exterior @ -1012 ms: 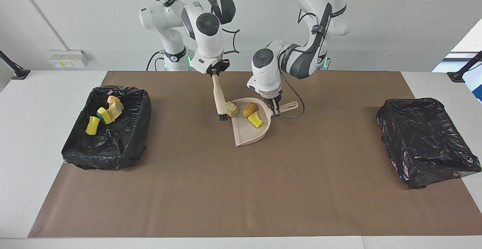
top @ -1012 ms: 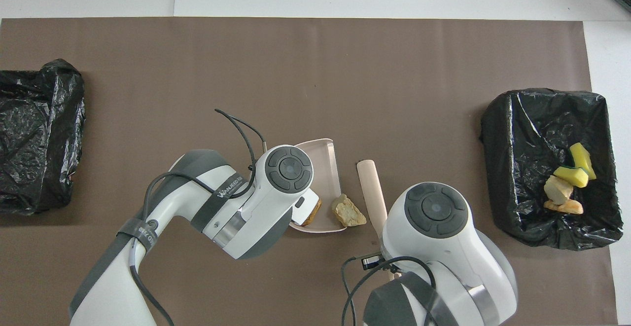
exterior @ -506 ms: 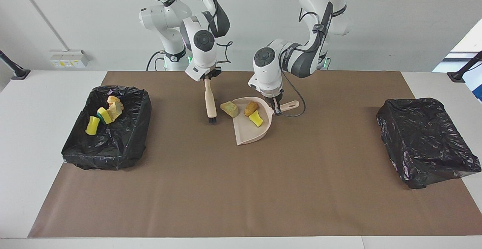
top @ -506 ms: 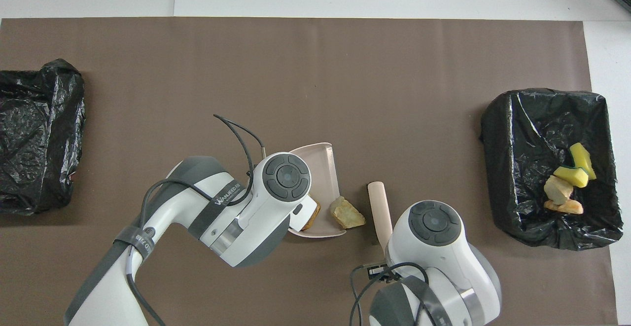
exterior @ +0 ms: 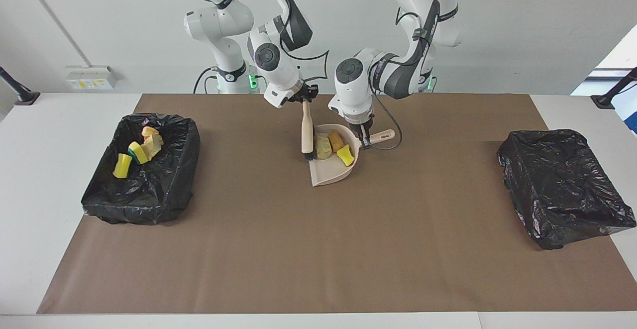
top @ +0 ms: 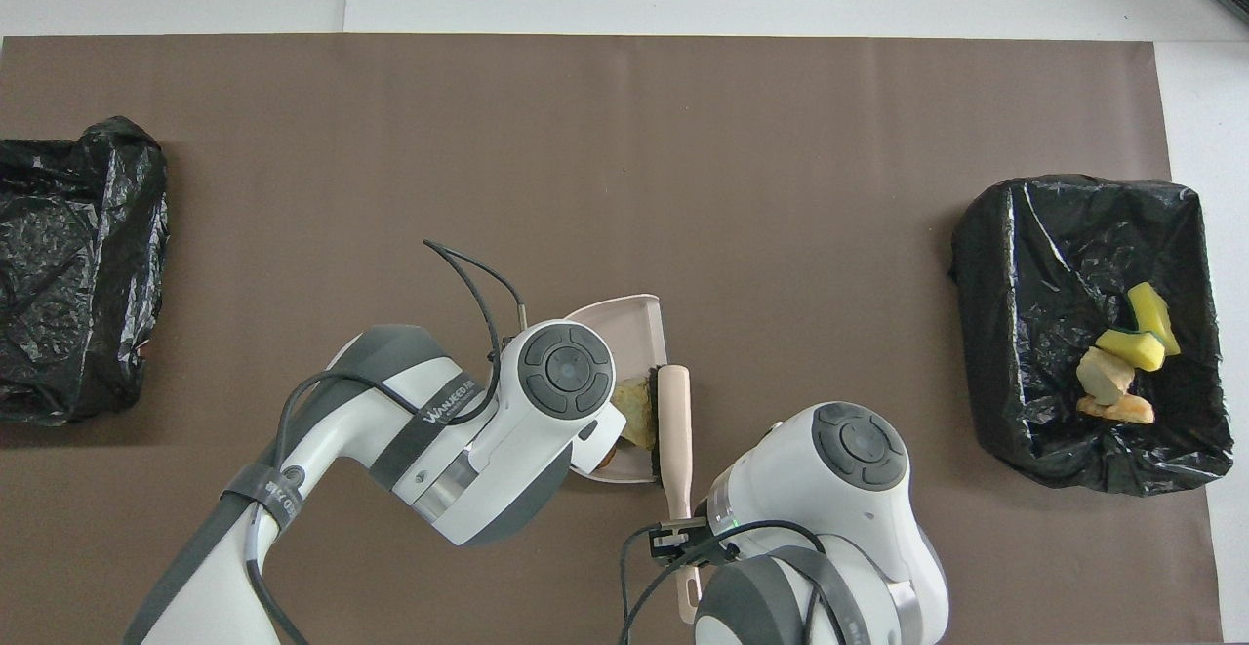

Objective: Sweep and dump trash in bin
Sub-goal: 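Sweep the sponge and rock pieces into the dustpan with the right gripper, then carry the loaded dustpan to the black bag with the left gripper, then tip the dustpan into the black bag with the left gripper, then bring the empty dustpan back to the mat center while the right gripper withdraws, then lower the dustpan onto the mat and open the left gripper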

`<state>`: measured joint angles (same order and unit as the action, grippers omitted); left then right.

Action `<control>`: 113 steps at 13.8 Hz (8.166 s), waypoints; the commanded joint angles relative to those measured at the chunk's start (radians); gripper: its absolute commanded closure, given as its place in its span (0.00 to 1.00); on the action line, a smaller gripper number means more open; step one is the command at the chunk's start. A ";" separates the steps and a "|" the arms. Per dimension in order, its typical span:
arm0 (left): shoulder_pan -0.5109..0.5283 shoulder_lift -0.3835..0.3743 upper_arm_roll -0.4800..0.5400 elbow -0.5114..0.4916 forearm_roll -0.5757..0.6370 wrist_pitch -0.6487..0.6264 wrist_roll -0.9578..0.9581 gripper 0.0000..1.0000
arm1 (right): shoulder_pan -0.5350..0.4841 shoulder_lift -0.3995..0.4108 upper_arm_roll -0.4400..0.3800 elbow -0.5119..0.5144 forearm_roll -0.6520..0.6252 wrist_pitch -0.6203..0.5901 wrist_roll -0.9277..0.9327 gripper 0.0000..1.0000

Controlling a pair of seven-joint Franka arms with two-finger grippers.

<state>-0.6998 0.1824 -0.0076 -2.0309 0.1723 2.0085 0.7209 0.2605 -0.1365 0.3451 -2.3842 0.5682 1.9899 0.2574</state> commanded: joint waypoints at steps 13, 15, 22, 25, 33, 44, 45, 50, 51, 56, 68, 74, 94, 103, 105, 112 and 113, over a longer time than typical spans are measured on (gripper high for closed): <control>0.311 -0.188 0.006 -0.008 -0.031 0.036 0.377 1.00 | 0.103 -0.054 0.026 0.174 -0.240 -0.254 0.368 1.00; 0.412 -0.221 0.009 0.021 -0.031 0.017 0.504 1.00 | 0.169 -0.037 0.026 0.151 -0.237 -0.174 0.440 1.00; 0.785 -0.137 0.018 0.256 -0.069 -0.066 0.793 1.00 | 0.244 -0.003 0.026 0.036 -0.206 -0.013 0.508 1.00; 0.922 -0.043 0.018 0.417 -0.054 -0.109 0.955 1.00 | 0.278 0.032 0.026 0.025 -0.206 -0.019 0.419 1.00; 1.089 0.051 0.028 0.478 0.231 0.033 1.042 1.00 | 0.238 0.058 0.023 0.017 -0.214 0.038 0.396 1.00; 1.034 0.061 0.028 0.376 0.786 0.040 0.878 1.00 | 0.206 0.094 0.020 0.022 -0.226 0.079 0.358 1.00; 1.027 0.060 0.028 0.377 0.808 0.030 0.878 1.00 | 0.206 0.095 0.020 0.022 -0.228 0.079 0.356 1.00; 0.993 0.008 0.028 0.388 0.881 -0.065 0.878 1.00 | 0.186 0.107 0.020 0.026 -0.228 0.073 0.327 0.25; 0.978 -0.003 0.026 0.388 0.903 -0.083 0.879 1.00 | 0.186 0.109 0.020 0.033 -0.229 0.066 0.327 0.06; 0.913 -0.012 0.026 0.388 0.980 -0.197 0.816 1.00 | 0.145 0.106 0.018 0.089 -0.248 -0.002 0.321 0.00; 0.694 -0.020 0.006 0.434 0.526 -0.309 0.650 1.00 | -0.167 0.023 0.012 0.328 -0.450 -0.126 0.263 0.00; 0.499 0.051 0.006 0.393 0.296 -0.313 0.161 1.00 | -0.144 0.023 -0.239 0.511 -0.534 -0.307 0.027 0.00; 0.034 0.514 0.006 0.860 -0.226 -0.214 -1.221 1.00 | -0.205 0.020 -0.445 0.764 -0.585 -0.530 -0.243 0.00; 0.039 0.534 0.006 0.819 -0.272 -0.137 -1.238 1.00 | -0.207 0.012 -0.445 0.766 -0.582 -0.510 -0.250 0.00; 0.039 0.529 0.009 0.808 -0.272 -0.134 -1.238 1.00 | -0.208 0.011 -0.446 0.763 -0.584 -0.510 -0.250 0.00; 0.037 0.398 0.052 0.729 -0.238 -0.175 -1.229 0.00 | -0.208 0.011 -0.446 0.763 -0.582 -0.513 -0.250 0.00; 0.040 0.315 0.066 0.648 -0.238 -0.177 -1.223 0.00 | -0.208 0.011 -0.446 0.763 -0.582 -0.513 -0.250 0.00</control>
<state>-0.6595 0.6711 0.0261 -1.2217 -0.0776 1.8460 -0.5087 0.0679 -0.1219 -0.1030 -1.6234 -0.0271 1.4765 0.0449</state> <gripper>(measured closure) 0.044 0.000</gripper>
